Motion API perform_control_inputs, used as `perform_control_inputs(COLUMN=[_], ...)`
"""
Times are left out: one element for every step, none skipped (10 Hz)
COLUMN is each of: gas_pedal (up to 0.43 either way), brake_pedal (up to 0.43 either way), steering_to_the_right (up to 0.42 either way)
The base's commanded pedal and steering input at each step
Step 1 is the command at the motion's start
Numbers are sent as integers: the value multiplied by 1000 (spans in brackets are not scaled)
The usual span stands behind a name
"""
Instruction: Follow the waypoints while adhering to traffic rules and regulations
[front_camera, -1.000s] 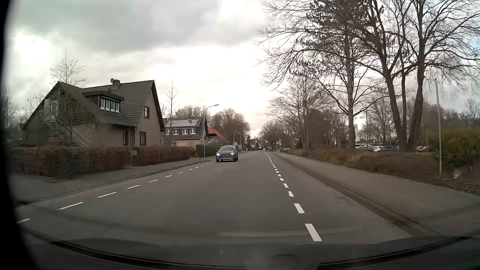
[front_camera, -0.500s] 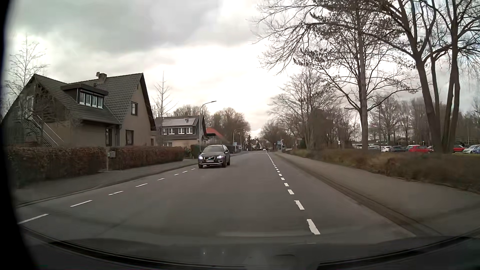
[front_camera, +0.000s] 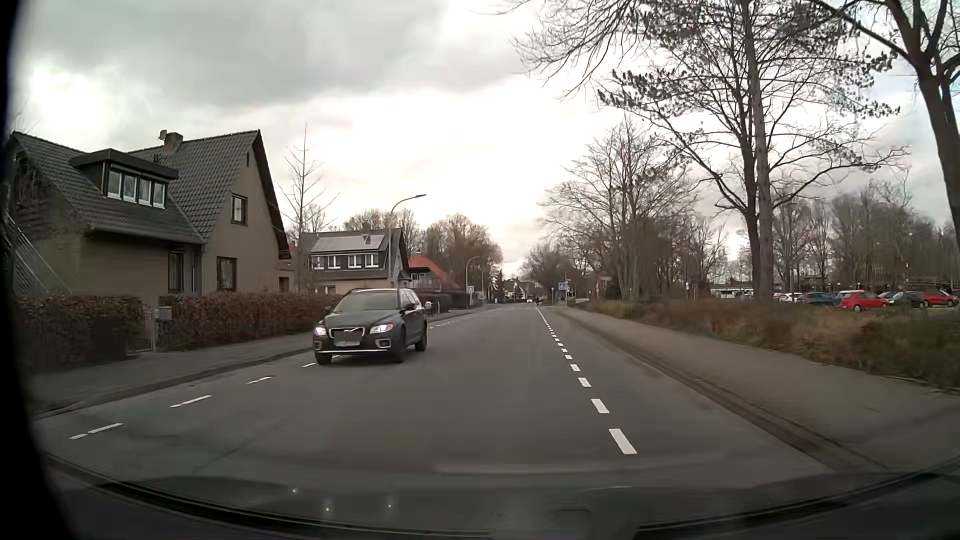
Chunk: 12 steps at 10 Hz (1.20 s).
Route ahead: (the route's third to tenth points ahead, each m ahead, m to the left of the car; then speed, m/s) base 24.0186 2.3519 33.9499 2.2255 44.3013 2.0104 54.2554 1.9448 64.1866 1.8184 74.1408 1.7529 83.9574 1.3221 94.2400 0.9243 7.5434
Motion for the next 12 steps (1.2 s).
perform_control_inputs(gas_pedal=[157,157,157,157,157,157,157,157,157,157,157,157], brake_pedal=[0,0,0,0,0,0,0,0,0,0,0,0], steering_to_the_right=[4,5,6,6,5,4,3,2,2,2,2,2])
